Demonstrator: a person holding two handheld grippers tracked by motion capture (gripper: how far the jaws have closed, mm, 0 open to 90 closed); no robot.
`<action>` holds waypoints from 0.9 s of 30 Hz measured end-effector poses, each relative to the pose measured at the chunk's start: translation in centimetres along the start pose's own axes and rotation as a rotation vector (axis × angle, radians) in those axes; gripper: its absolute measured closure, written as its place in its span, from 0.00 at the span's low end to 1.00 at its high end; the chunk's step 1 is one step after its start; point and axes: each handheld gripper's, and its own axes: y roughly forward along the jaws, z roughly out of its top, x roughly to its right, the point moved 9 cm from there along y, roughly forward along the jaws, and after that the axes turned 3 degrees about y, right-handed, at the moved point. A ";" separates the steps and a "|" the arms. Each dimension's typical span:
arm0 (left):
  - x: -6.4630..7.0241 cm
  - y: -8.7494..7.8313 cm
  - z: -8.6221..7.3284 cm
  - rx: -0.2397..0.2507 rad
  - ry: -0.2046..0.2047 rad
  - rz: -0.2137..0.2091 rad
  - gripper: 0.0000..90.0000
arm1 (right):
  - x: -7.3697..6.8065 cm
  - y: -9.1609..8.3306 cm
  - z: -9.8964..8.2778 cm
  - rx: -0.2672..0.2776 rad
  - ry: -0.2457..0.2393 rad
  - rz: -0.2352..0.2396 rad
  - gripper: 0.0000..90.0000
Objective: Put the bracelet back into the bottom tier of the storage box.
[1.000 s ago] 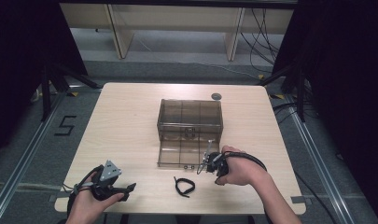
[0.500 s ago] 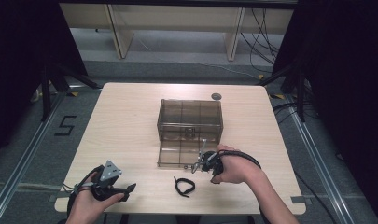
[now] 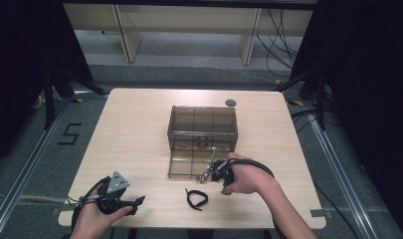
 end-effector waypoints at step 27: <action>0.0 -0.1 -0.2 -0.004 -0.005 0.002 0.26 | 0.3 0.4 2.4 0.010 -0.075 -0.010 0.78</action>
